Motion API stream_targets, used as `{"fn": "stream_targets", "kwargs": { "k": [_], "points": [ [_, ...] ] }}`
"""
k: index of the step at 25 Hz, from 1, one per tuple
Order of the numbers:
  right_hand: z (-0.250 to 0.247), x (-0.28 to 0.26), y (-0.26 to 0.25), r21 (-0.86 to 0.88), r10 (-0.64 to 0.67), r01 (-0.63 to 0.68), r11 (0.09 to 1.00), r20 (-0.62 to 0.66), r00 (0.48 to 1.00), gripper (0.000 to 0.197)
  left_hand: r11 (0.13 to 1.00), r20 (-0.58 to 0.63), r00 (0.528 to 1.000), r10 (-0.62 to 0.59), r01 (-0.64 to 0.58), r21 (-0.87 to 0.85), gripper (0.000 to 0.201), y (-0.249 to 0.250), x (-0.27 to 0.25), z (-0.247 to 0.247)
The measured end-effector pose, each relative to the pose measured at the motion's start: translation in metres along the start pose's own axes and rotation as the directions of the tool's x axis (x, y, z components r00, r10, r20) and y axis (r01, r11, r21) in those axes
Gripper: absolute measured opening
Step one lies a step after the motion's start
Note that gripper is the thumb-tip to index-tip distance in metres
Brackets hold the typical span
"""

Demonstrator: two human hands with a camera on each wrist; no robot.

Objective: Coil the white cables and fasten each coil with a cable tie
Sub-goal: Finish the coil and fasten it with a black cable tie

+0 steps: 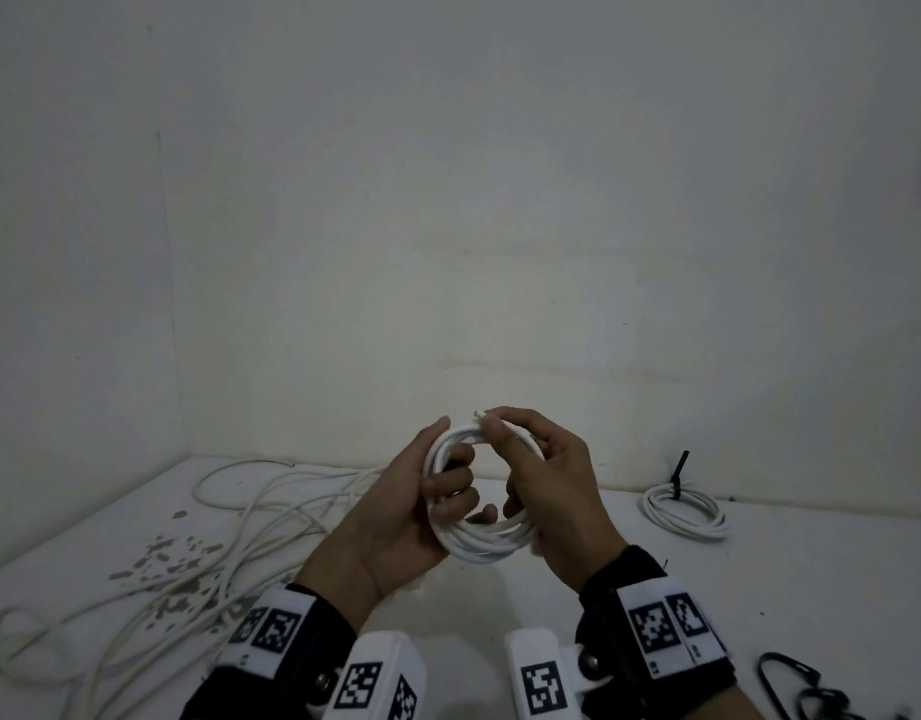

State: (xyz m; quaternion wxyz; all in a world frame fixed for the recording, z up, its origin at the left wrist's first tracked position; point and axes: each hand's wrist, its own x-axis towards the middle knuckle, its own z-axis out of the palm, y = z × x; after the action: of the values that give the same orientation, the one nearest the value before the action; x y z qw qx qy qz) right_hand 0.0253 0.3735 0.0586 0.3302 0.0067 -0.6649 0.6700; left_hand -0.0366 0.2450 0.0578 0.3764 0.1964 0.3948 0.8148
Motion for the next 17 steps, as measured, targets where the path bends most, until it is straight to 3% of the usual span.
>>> {"fn": "stream_targets", "kwargs": {
  "k": [5, 13, 17],
  "points": [
    [-0.017, 0.009, -0.001, -0.046, 0.054, -0.050, 0.998, 0.090, 0.994, 0.014, 0.980, -0.187, 0.981, 0.053, -0.016, 0.198, 0.048, -0.004, 0.001, 0.010],
    [-0.028, 0.008, 0.000, -0.029, 0.029, -0.024, 0.999, 0.192, 0.981, 0.022, 0.961, -0.165, 0.986, 0.009, 0.037, 0.274, 0.050, -0.004, 0.001, 0.011],
    [-0.024, 0.006, 0.001, -0.102, -0.083, 0.114, 0.988, 0.269, 0.960, 0.016, 0.944, -0.168, 0.986, -0.019, 0.073, 0.321, 0.052, 0.001, -0.002, 0.004]
  ]
}}
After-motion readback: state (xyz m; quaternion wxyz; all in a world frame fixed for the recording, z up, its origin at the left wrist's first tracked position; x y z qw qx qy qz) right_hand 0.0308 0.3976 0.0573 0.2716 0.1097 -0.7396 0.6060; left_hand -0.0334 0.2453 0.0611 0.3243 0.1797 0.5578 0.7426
